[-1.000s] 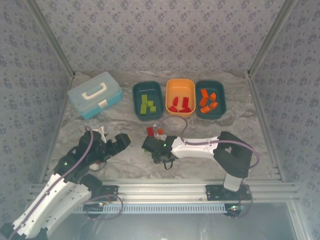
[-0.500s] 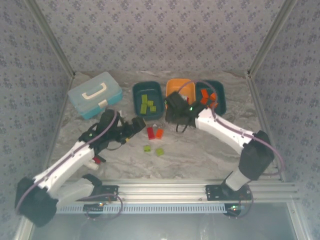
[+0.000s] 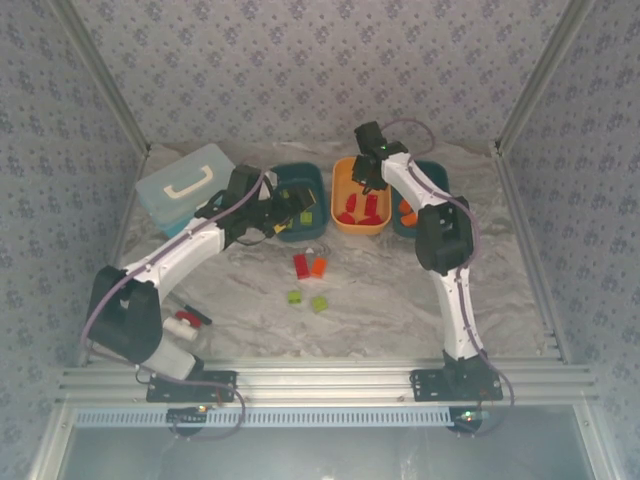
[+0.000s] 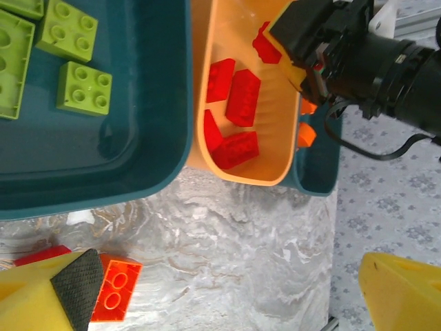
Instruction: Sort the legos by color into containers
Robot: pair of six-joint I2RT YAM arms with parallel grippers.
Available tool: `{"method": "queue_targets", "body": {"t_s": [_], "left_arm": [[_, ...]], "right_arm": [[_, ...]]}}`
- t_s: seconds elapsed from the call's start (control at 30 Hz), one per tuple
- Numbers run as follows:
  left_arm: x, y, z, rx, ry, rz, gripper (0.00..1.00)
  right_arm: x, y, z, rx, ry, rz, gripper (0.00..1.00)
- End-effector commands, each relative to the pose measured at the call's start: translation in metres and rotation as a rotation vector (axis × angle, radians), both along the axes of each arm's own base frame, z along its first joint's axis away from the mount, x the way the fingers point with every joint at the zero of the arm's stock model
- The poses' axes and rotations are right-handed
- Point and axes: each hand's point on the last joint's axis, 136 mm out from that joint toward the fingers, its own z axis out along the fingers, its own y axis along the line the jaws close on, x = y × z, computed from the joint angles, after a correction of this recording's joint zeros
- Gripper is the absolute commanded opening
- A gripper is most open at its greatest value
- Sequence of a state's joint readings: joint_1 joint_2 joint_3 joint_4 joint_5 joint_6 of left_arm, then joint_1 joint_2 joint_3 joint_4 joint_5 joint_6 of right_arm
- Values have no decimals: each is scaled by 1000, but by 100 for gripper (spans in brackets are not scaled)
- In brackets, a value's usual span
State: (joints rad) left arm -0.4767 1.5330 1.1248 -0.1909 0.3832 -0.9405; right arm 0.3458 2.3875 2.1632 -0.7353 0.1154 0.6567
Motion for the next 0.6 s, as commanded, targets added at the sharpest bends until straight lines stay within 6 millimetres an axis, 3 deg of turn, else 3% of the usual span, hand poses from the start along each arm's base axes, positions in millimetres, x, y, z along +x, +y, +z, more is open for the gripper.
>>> {"method": "queue_targets", "body": {"t_s": [0.0, 0.2, 0.33, 0.47, 0.57], "left_arm": [[4, -6, 2, -6, -6, -41, 97], [7, -11, 8, -38, -39, -47, 97], [2, -9, 9, -22, -34, -41, 96], [-21, 9, -4, 106, 29, -29, 95], [-54, 25, -18, 231, 66, -47, 95]], "right_arm": [[1, 1, -7, 7, 48, 24, 37], [4, 2, -19, 1, 60, 64, 49], [4, -1, -16, 5, 64, 66, 51], [-5, 4, 27, -44, -28, 99, 52], [-26, 14, 90, -62, -163, 144, 56]]}}
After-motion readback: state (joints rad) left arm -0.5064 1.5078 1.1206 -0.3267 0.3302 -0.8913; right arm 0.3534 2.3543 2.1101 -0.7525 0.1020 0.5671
